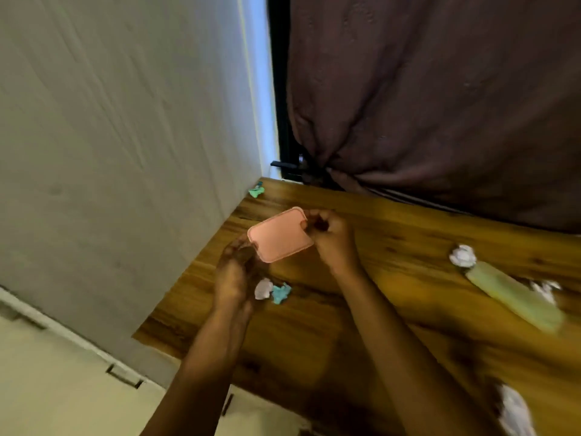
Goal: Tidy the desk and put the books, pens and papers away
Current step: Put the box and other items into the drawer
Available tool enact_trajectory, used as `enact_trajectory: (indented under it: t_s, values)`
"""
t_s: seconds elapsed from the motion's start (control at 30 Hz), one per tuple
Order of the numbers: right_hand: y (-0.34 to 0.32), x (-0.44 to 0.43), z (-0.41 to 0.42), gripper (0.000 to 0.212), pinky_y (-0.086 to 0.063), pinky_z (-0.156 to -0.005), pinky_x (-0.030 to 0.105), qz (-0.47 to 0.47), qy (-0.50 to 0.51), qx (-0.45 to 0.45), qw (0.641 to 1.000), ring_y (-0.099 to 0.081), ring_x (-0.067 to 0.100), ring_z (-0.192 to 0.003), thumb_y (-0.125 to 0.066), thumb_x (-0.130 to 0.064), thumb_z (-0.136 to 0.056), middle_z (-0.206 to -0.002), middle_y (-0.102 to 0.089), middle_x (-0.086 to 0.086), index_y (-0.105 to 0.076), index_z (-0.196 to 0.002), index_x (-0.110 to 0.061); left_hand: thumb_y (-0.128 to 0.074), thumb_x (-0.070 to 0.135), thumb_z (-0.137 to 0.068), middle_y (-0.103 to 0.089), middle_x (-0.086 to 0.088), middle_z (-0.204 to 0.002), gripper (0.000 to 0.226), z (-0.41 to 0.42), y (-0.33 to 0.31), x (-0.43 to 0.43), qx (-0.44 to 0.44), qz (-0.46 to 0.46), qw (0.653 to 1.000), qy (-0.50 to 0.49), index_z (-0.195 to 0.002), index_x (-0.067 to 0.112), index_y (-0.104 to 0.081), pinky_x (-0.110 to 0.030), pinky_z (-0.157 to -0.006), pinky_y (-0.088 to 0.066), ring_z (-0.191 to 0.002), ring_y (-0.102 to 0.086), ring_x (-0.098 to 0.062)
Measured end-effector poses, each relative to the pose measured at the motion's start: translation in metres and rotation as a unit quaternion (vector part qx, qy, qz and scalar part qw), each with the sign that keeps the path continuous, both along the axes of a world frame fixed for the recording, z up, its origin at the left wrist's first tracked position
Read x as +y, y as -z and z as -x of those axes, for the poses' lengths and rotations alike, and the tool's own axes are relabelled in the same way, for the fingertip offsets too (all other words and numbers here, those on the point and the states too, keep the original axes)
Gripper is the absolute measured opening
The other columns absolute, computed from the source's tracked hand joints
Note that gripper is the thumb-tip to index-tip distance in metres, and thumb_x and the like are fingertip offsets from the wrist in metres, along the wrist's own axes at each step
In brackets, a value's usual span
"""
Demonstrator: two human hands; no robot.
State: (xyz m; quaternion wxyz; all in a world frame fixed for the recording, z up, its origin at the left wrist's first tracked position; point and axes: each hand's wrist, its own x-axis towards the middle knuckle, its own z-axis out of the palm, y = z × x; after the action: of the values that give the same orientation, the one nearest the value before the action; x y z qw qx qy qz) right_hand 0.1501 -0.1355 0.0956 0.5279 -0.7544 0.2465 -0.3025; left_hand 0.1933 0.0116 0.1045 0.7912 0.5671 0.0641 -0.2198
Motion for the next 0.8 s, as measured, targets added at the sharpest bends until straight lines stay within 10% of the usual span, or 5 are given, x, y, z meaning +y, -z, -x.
enact_trajectory:
  t_s: [0.27, 0.4, 0.53, 0.8]
  values:
    - [-0.02, 0.016, 0.237, 0.027, -0.044, -0.063, 0.013, 0.002, 0.147, -0.098, 0.984, -0.055, -0.004, -0.066, -0.062, 0.005, -0.083, -0.069, -0.063, -0.013, -0.069, -0.099, -0.015, -0.056, 0.013, -0.09, -0.07, 0.002, -0.097, 0.011, 0.161, -0.019, -0.021, -0.023, 0.136, 0.978, 0.156, -0.097, 0.018, -0.064, -0.028, -0.082, -0.053, -0.098, -0.064, -0.015]
    - [-0.021, 0.009, 0.334, 0.035, -0.057, -0.072, 0.029, -0.057, 0.171, -0.133, 0.975, -0.062, 0.006, -0.097, -0.043, 0.004, -0.093, -0.105, -0.067, -0.006, -0.066, -0.103, -0.02, -0.059, 0.002, -0.087, -0.068, 0.001, -0.089, 0.014, 0.232, -0.028, -0.059, -0.063, 0.112, 0.965, 0.229, -0.086, 0.016, -0.061, -0.027, -0.076, -0.052, -0.093, -0.063, -0.015]
    - [-0.019, -0.024, 0.423, 0.027, -0.055, -0.058, 0.022, -0.068, 0.246, -0.13, 0.958, -0.061, 0.009, -0.087, -0.043, -0.006, -0.097, -0.099, -0.065, -0.004, -0.068, -0.104, -0.015, -0.061, -0.007, -0.081, -0.073, 0.01, -0.076, 0.024, 0.303, -0.021, -0.111, -0.092, 0.103, 0.936, 0.324, -0.089, 0.016, -0.061, -0.018, -0.059, -0.055, -0.08, -0.067, -0.008]
    - [0.001, -0.168, 0.644, 0.031, -0.059, -0.074, 0.036, 0.033, 0.418, -0.012, 0.908, -0.067, 0.006, -0.093, -0.063, -0.016, -0.088, -0.105, -0.068, -0.009, -0.056, -0.115, -0.031, -0.065, 0.002, -0.084, -0.063, 0.004, -0.121, 0.049, 0.519, 0.012, -0.276, -0.275, 0.043, 0.844, 0.459, -0.128, 0.021, -0.055, -0.02, -0.078, -0.055, -0.109, -0.06, -0.01]
